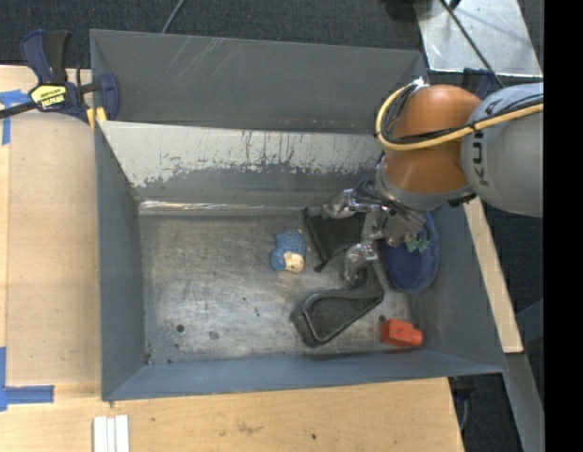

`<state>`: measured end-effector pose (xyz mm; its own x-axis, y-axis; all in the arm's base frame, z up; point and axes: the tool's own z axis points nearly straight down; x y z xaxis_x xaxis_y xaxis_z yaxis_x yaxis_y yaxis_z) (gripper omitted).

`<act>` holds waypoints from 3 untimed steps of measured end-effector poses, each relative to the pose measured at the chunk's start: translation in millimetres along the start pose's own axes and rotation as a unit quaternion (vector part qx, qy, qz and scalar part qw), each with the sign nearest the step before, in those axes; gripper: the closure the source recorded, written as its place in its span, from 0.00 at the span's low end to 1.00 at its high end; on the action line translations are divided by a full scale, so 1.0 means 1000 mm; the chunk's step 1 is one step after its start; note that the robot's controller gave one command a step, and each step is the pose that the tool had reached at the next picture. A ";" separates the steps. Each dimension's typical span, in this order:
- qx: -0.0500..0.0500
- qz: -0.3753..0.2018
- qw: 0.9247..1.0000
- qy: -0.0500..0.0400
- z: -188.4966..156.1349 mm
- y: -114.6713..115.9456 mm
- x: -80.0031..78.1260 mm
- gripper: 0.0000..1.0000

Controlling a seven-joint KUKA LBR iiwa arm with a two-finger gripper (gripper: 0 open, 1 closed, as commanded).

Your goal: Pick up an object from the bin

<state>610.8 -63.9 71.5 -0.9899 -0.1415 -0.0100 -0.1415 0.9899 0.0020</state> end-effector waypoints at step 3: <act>0.002 0.001 1.000 0.000 -0.006 -0.001 -0.005 0.00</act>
Offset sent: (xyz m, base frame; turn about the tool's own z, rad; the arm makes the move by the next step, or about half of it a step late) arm 0.0000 0.0000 0.0000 0.0000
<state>615.9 -64.5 77.4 -0.9900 -0.1404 -0.0100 -0.1404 0.9901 -0.0012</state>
